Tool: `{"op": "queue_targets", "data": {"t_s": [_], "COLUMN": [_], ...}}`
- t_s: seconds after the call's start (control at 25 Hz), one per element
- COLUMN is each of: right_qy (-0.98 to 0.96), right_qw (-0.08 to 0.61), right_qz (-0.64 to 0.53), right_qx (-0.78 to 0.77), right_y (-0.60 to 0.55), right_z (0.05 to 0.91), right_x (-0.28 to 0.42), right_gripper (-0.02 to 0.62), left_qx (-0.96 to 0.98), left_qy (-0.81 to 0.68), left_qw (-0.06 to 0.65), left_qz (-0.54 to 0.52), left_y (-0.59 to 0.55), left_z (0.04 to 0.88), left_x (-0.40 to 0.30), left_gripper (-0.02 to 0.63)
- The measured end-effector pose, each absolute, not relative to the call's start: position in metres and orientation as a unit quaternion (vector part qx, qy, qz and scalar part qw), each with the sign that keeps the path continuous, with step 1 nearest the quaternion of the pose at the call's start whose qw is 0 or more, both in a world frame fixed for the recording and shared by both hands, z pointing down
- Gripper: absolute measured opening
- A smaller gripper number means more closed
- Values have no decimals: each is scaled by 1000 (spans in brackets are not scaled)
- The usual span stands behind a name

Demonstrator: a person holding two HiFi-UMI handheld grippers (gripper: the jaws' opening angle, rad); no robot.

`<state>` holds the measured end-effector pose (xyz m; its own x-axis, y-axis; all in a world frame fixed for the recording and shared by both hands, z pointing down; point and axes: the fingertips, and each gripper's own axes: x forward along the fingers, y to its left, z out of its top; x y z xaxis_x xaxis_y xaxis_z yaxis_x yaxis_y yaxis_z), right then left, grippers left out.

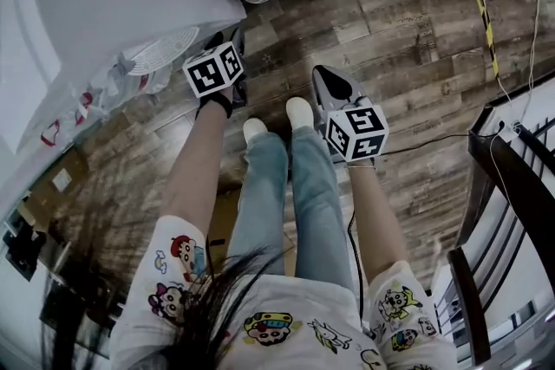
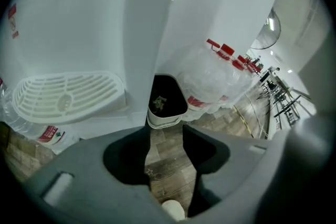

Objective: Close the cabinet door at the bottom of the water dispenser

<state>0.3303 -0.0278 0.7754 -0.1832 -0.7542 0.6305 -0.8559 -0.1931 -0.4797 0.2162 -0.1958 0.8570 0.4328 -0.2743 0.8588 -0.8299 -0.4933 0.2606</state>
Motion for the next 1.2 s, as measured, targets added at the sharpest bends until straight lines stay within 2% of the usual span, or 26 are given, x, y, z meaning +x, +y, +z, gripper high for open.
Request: {"op": "queue_targets", "data": {"t_s": [0.36,0.84,1.04,1.2], "right_qy": [-649,-694,-725,-746], "right_qw": [46,18,7,-8], "right_qz": [376,258,206,165], "right_qx": [660,672,657,645], "right_y": [-36,-20,-13,-4], "right_z": [675,484,402,342], "right_x": [316,238,197,165], "right_gripper": [31,37,35,32], "left_qx": [818,888,919,938], "left_qy": [-324,-273,-260,-257], "left_qw": [342,324,269,215], "left_qz": [332,179,127,93], "left_y": [-174,-121,-102,-82], "left_z": [748,528,428,359], "left_x": [213,158,119,81], "left_gripper": [196,195,186,153]}}
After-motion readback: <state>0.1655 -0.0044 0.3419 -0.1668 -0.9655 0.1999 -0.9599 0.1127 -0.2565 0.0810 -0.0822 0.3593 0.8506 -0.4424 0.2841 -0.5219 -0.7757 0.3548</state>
